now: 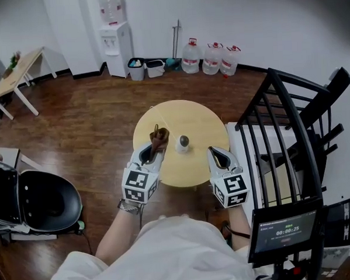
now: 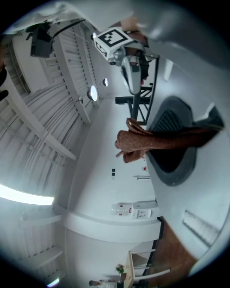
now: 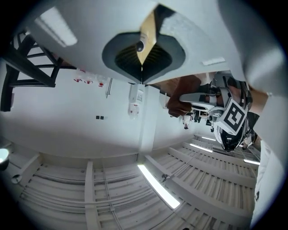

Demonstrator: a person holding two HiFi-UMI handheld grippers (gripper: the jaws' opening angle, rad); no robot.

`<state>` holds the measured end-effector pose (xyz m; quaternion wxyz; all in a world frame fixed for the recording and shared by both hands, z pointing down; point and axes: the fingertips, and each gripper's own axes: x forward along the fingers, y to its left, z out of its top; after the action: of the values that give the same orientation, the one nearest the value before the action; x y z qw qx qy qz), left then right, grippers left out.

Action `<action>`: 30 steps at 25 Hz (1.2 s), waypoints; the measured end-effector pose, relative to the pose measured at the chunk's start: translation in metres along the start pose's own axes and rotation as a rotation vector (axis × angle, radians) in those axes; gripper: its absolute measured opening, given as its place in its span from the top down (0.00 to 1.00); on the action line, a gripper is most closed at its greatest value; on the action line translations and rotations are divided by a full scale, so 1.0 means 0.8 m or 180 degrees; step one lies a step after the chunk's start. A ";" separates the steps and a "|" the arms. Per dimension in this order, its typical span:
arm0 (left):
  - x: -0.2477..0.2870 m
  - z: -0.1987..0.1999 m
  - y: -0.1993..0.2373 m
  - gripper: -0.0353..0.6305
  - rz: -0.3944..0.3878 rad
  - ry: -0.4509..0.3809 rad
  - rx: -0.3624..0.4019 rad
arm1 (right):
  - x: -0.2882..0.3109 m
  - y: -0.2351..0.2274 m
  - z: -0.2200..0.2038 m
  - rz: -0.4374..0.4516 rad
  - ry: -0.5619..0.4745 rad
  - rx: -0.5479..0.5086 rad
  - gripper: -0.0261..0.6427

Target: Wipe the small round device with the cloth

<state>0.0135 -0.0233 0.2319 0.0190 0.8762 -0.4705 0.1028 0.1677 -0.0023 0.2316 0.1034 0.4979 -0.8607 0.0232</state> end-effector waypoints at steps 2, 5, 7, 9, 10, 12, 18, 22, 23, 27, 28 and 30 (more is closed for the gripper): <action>-0.001 0.006 0.002 0.88 0.0017 -0.0037 0.0044 | 0.003 0.000 0.004 0.0058 -0.0051 0.0024 0.95; -0.002 0.010 -0.001 0.88 0.0056 -0.0105 0.0042 | 0.000 0.001 0.000 0.0244 -0.0092 0.0134 0.96; -0.003 0.012 -0.003 0.88 0.0057 -0.0124 0.0123 | -0.003 -0.001 -0.002 0.0329 -0.0104 0.0236 0.96; -0.006 0.018 -0.004 0.88 0.0037 -0.0142 0.0211 | -0.006 -0.004 -0.001 0.0301 -0.0104 0.0230 0.96; -0.009 0.023 -0.004 0.88 0.0029 -0.0159 0.0224 | -0.009 -0.004 -0.001 0.0270 -0.0097 0.0208 0.96; -0.017 0.027 -0.004 0.85 0.0006 -0.0183 0.0213 | -0.014 -0.001 0.001 0.0205 -0.0086 0.0190 0.96; -0.044 0.025 -0.007 0.85 -0.0201 -0.0223 0.0190 | -0.037 0.021 -0.002 -0.0001 0.0048 0.0241 0.96; -0.049 0.014 -0.016 0.85 -0.0261 -0.0271 0.0109 | -0.053 0.020 -0.016 -0.0072 0.0133 0.0322 0.96; -0.053 0.007 -0.021 0.85 -0.0279 -0.0272 0.0054 | -0.058 0.022 -0.023 -0.0069 0.0164 0.0343 0.96; -0.070 0.003 -0.039 0.85 -0.0306 -0.0325 -0.0022 | -0.070 0.032 -0.021 -0.0027 0.0136 0.0324 0.96; -0.073 0.005 -0.043 0.85 -0.0320 -0.0339 0.0005 | -0.073 0.033 -0.017 -0.0015 0.0114 0.0279 0.96; -0.079 0.009 -0.051 0.85 -0.0380 -0.0356 0.0096 | -0.080 0.038 -0.010 0.0010 0.0063 0.0189 0.96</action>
<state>0.0148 0.0507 0.2148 -0.0144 0.9072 -0.4161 0.0595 0.1732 0.0689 0.2284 0.0971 0.4991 -0.8594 0.0538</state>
